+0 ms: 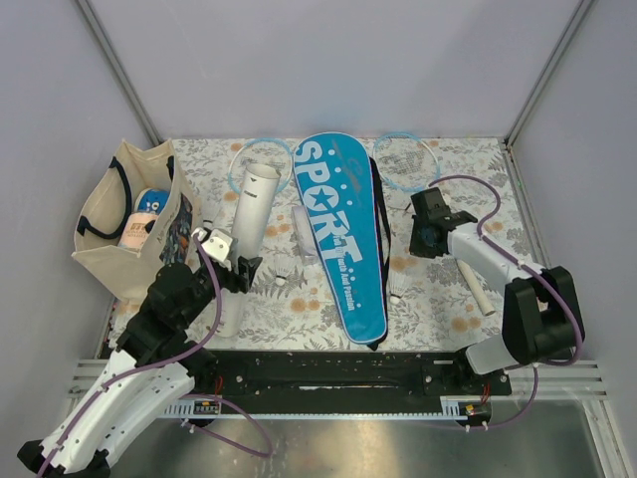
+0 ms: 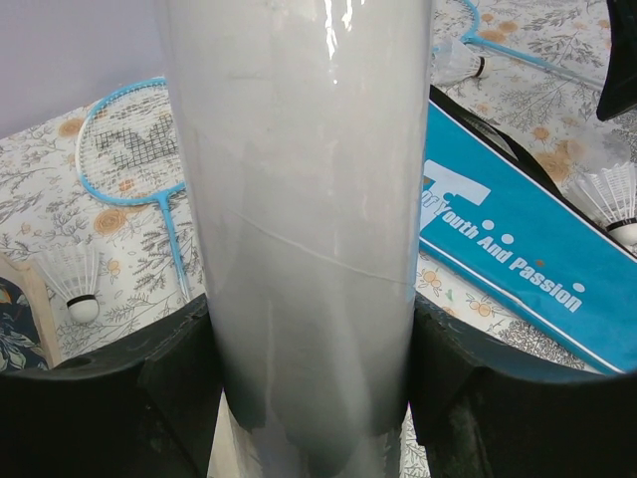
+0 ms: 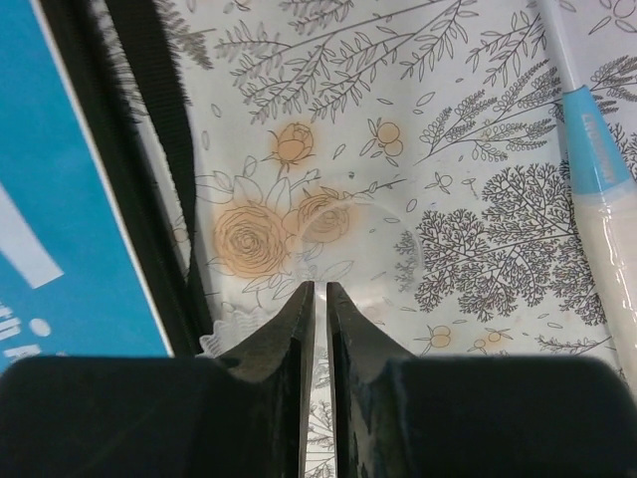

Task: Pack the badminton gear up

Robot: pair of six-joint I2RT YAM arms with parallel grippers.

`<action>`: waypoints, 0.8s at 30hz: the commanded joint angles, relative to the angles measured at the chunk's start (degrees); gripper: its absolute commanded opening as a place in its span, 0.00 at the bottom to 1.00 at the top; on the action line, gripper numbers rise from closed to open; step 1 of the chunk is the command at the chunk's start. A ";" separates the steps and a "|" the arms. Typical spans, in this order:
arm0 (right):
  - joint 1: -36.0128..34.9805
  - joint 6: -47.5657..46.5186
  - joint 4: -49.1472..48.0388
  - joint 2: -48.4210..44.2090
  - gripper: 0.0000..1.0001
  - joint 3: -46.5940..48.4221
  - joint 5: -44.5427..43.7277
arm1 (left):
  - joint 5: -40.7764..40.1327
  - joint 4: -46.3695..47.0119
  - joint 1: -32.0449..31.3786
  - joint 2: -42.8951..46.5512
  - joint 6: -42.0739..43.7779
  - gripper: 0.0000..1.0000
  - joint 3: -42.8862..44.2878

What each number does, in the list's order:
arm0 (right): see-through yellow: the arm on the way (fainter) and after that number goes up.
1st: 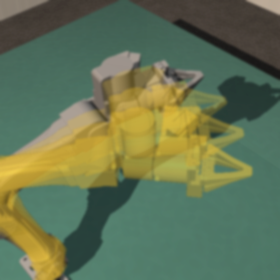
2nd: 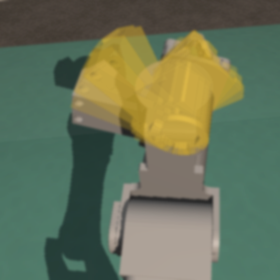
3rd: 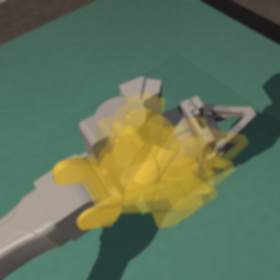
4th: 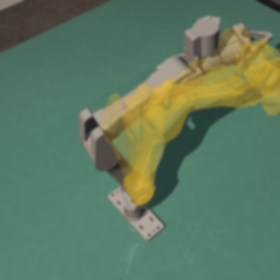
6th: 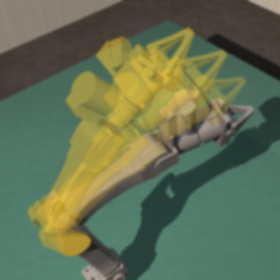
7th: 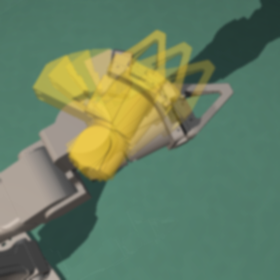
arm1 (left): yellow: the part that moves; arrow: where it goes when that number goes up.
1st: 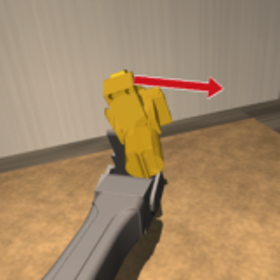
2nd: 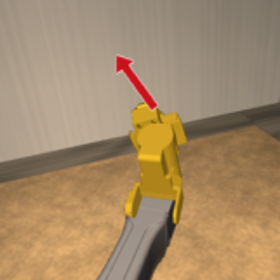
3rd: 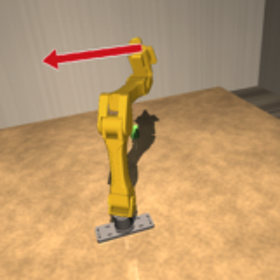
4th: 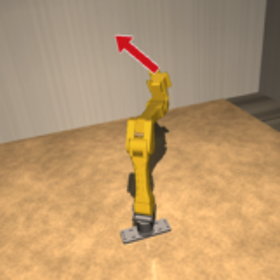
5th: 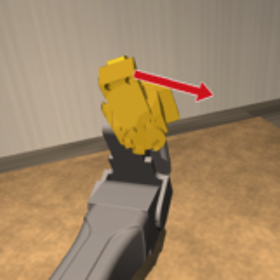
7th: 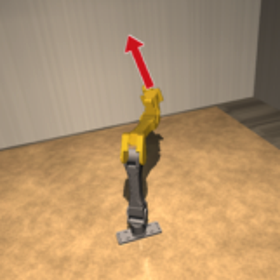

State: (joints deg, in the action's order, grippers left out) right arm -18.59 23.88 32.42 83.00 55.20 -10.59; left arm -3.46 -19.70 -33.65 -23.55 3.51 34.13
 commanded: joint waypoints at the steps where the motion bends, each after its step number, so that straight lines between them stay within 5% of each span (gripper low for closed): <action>1: 0.66 1.17 -1.40 2.34 0.19 0.35 -3.30 | -1.02 3.62 -0.10 0.96 -0.61 0.43 0.59; 7: 1.10 -4.26 3.08 0.85 0.34 3.15 2.14 | 0.03 3.62 -0.10 1.14 -0.43 0.44 0.59; 17: 1.19 -15.53 11.25 3.30 0.61 8.87 25.69 | 3.11 3.45 -0.01 0.61 -0.78 0.44 0.67; 24: 1.19 -17.81 13.11 7.78 0.68 9.84 29.22 | 5.92 3.44 -0.01 0.35 -1.22 0.44 0.68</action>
State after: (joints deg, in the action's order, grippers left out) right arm -17.56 9.02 42.96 88.92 63.02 13.72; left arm 0.19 -20.08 -33.65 -23.24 2.94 34.11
